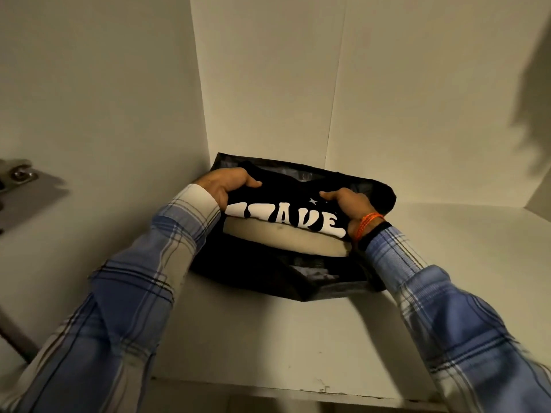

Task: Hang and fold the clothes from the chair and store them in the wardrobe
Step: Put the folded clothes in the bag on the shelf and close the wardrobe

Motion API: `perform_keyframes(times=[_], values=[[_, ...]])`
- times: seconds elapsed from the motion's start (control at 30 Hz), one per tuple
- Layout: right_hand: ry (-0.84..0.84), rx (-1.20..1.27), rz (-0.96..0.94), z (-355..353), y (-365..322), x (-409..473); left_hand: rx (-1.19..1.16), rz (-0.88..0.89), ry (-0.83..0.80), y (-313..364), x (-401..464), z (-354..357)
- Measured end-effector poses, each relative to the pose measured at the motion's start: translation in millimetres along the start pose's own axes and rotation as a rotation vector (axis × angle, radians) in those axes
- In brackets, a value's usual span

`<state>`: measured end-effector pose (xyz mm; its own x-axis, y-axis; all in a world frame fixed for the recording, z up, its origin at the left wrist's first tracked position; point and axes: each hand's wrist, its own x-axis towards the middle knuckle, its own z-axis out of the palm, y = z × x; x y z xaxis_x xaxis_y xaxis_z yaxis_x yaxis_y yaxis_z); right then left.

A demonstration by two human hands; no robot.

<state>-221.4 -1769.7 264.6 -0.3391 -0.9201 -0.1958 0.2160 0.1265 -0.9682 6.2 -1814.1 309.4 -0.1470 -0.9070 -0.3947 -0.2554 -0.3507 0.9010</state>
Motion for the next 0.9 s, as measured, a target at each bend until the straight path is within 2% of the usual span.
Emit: perform_keyframes(times=[0.2, 0.4, 0.57, 0.73, 0.83, 0.9], values=[[-0.046, -0.044, 0.054, 7, -7, 35, 0.042, 0.033, 0.010, 16, 13, -1], [-0.053, -0.039, -0.041, 16, -30, 55, 0.056, 0.052, 0.084, 46, 25, 2], [-0.063, -0.021, -0.030, 16, -14, 68, 0.049, 0.027, 0.151, 31, 34, 4], [-0.096, -0.210, 0.116, 1, 49, 71, 0.299, -0.148, 0.149, -23, 36, 7], [-0.067, -0.295, 0.075, -3, 59, 79, 0.345, -0.085, 0.264, -40, 38, 2], [-0.078, -0.375, 0.038, -1, 58, 81, 0.494, -0.003, 0.356, -43, 37, -3]])
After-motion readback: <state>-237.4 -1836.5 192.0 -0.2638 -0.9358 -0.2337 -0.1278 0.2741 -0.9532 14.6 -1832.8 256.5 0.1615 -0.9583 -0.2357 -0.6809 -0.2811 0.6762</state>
